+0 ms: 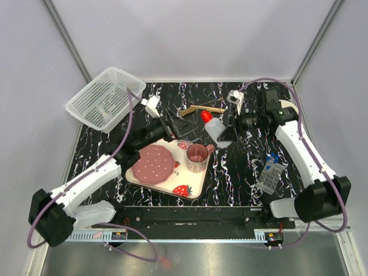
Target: Organize the chemistry lab equipment
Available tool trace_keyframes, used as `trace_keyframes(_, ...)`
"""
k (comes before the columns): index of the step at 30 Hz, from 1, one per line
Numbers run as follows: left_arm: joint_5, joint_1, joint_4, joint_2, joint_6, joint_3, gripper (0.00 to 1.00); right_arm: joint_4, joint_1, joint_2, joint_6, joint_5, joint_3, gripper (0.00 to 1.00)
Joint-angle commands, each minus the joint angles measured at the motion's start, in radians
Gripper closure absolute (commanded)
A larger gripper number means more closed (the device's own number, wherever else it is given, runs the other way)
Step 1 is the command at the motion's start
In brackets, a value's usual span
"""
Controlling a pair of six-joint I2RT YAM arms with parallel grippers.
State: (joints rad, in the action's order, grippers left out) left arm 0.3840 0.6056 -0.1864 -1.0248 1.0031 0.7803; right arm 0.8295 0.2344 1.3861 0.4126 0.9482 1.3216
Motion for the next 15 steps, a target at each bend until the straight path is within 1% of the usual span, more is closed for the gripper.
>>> trace_keyframes(1, -0.226, 0.130, -0.116, -0.141, 0.085, 0.158, 0.01, -0.029, -0.021, -0.108, -0.087, 0.147, -0.088, 0.60)
trace_keyframes(3, -0.269, 0.190, -0.090, -0.182, 0.055, 0.195, 0.01, -0.050, -0.032, -0.147, -0.112, 0.173, -0.114, 0.60)
trace_keyframes(4, -0.313, 0.204, -0.072, -0.219, 0.048, 0.229, 0.01, -0.076, -0.047, -0.169, -0.136, 0.184, -0.137, 0.60)
trace_keyframes(6, -0.336, 0.233, -0.018, -0.253, 0.043, 0.258, 0.01, -0.105, -0.061, -0.191, -0.161, 0.210, -0.154, 0.60)
trace_keyframes(9, -0.355, 0.267, 0.002, -0.305, 0.042, 0.296, 0.03, -0.148, -0.083, -0.222, -0.198, 0.225, -0.185, 0.60)
trace_keyframes(12, -0.372, 0.298, 0.028, -0.345, 0.020, 0.339, 0.10, -0.188, -0.092, -0.242, -0.225, 0.230, -0.214, 0.60)
trace_keyframes(13, -0.373, 0.302, 0.037, -0.366, 0.014, 0.365, 0.19, -0.208, -0.095, -0.251, -0.238, 0.231, -0.228, 0.60)
trace_keyframes(15, -0.378, 0.316, 0.076, -0.385, -0.001, 0.407, 0.25, -0.230, -0.102, -0.260, -0.250, 0.230, -0.239, 0.60)
